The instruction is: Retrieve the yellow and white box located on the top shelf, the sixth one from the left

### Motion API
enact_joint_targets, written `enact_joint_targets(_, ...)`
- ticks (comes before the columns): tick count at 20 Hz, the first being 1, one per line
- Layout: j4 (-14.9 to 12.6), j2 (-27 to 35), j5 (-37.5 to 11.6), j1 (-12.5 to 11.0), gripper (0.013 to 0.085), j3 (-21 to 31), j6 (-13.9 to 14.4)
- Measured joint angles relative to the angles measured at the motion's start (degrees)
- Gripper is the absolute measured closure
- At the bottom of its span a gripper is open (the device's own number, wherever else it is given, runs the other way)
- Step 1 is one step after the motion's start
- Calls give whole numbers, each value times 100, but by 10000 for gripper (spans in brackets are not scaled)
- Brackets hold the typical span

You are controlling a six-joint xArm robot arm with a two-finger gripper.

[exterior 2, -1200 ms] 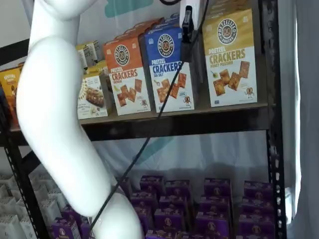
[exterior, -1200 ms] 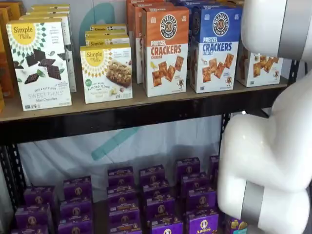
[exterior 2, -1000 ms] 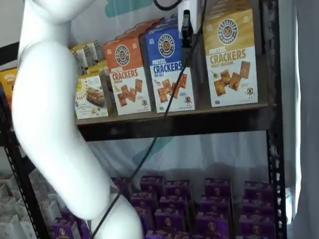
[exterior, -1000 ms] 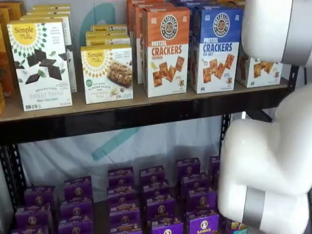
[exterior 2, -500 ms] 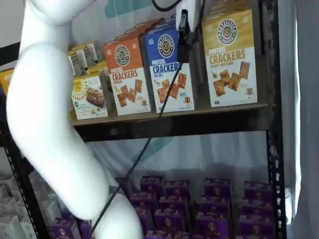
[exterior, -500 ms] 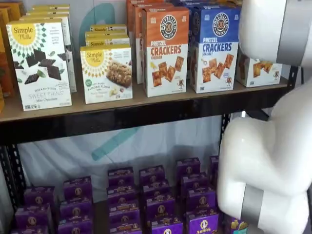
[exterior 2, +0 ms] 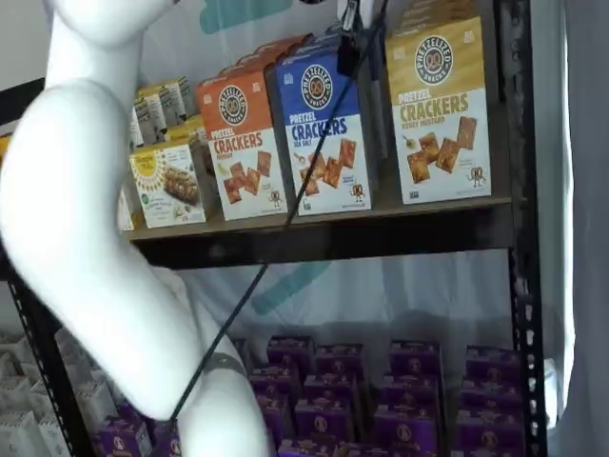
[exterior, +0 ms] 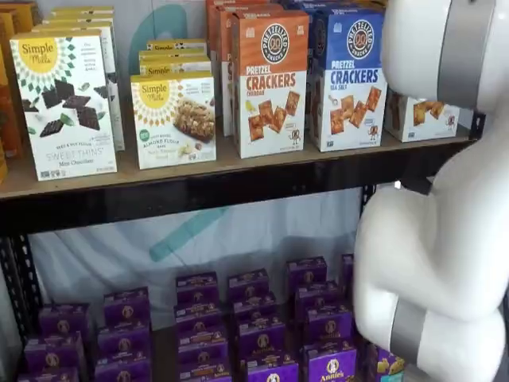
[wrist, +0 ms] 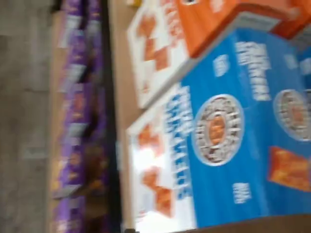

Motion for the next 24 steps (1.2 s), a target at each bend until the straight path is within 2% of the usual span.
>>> enact_joint_targets(3, 141, -202, -639, 80, 130, 300, -98)
enact_joint_targets(8, -424, -299, -1584, 473, 130, 524, -439)
enact_joint_targets(11, -583, -236, -1935, 609, 130, 555, -539)
enact_joint_targets(14, -853, -76, -2052, 764, 130, 422, -532)
enact_joint_targets(17, -1142, 146, -1955, 901, 130, 177, -435)
enact_joint_targets(24, -1500, 605, -1706, 1090, 130, -324, -246)
